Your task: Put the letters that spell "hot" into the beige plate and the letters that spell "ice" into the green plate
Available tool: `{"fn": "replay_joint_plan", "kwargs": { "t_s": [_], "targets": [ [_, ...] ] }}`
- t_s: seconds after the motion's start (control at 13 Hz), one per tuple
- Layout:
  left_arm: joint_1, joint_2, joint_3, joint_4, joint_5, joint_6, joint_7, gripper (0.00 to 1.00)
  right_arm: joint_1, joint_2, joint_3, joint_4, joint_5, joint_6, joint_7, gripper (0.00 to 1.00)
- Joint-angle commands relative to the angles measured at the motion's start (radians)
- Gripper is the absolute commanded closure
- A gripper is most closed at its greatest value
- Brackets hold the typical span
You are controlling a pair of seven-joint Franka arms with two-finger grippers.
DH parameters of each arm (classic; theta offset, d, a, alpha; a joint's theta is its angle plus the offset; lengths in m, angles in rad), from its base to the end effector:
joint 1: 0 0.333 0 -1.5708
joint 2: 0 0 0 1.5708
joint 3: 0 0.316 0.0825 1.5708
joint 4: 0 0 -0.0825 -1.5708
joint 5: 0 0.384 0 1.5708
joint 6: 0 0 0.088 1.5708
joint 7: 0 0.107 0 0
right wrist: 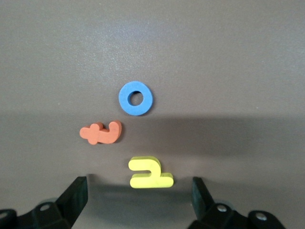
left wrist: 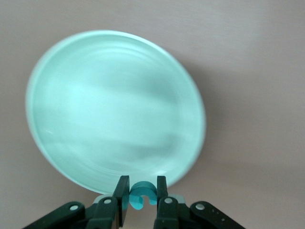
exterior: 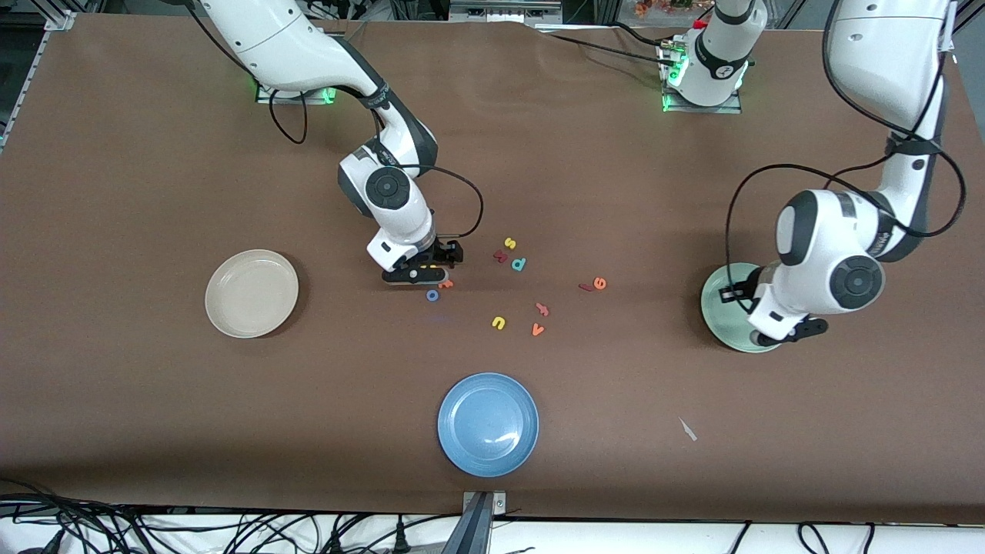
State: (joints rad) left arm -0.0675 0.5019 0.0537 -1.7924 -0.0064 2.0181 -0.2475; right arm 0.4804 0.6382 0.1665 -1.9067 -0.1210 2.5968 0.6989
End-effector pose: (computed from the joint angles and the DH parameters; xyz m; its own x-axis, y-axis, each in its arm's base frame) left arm 0.6222 -0.0110 0.2514 0.9369 0.2353 -0.2585 0.2201 -0.9716 -0.0870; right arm 0.5064 0.3802 0.1692 0.9994 0.0133 0.0305 0.0152 -0.9978 -0.0646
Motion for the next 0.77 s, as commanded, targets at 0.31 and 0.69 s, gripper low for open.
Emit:
{"fn": "replay_joint_plan", "kwargs": {
  "t_s": [0.31, 0.69],
  "targets": [
    [0.035, 0.075, -0.011, 0.024, 0.039, 0.07, 0.059, 0.5, 0.003, 0.008, -0.002, 0.009, -0.046, 0.0, 0.025, 0.29],
    [0.012, 0.066, -0.02, 0.094, 0.022, 0.045, 0.044, 0.0, 0.003, 0.006, -0.002, 0.009, -0.048, -0.001, 0.024, 0.66]
  ]
}}
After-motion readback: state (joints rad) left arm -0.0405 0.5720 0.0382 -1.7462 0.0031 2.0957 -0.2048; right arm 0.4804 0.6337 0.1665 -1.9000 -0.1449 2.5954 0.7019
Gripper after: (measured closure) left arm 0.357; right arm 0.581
